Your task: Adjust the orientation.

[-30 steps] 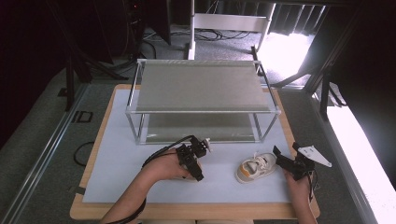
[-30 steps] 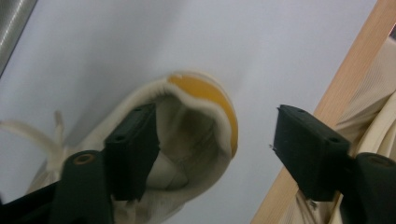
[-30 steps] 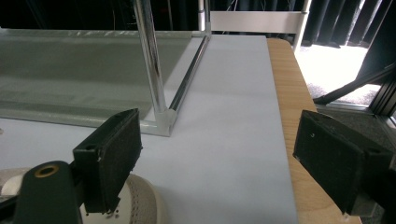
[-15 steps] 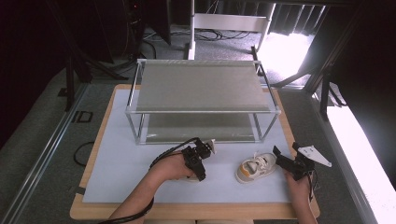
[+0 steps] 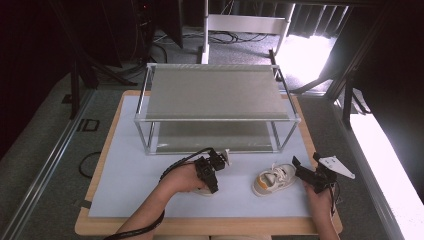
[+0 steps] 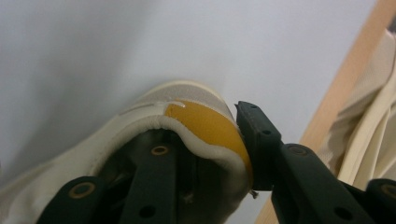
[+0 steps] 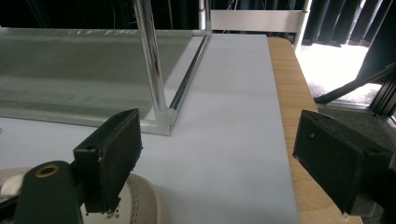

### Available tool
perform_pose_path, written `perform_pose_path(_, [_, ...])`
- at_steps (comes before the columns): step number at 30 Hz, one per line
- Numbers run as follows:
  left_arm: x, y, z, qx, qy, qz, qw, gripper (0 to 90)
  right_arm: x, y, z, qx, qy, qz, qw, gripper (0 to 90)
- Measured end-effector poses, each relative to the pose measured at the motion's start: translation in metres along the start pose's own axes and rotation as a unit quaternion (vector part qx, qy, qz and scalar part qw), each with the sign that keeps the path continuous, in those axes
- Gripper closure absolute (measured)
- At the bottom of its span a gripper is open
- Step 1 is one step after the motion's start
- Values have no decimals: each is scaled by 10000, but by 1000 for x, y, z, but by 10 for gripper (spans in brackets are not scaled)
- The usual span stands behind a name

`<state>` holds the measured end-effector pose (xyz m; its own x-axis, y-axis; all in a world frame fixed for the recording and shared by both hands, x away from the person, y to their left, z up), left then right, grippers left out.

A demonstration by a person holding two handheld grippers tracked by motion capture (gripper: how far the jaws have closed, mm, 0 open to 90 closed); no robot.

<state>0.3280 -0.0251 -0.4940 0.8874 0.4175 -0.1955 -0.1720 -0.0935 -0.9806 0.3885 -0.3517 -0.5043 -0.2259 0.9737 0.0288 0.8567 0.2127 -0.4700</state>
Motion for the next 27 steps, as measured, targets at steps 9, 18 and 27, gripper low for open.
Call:
perform_pose_path(9, [-19,-16,-4,-92,1027,-337,9941,783,1,0,0,12,-4,6,10000,150])
perform_pose_path(18, [-31,-10,25,785,2038,-333,9753,766,1,0,0,15,-11,-7,10000,150])
perform_pose_path(27, [-25,-4,31,711,1703,-334,9823,641,1,0,0,15,-21,10,10000,150])
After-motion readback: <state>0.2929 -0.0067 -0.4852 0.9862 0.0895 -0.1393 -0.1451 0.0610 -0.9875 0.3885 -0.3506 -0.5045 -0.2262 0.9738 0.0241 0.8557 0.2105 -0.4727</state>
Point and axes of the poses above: each handheld gripper's, and its own axes: y roughly forward along the jaws, z roughly out of its underside, x roughly to its left, the point moved 8 cm from there along y, roughly forward along the jaws, and after that the axes turned 9 degrees about x, right-handed, at the moved point
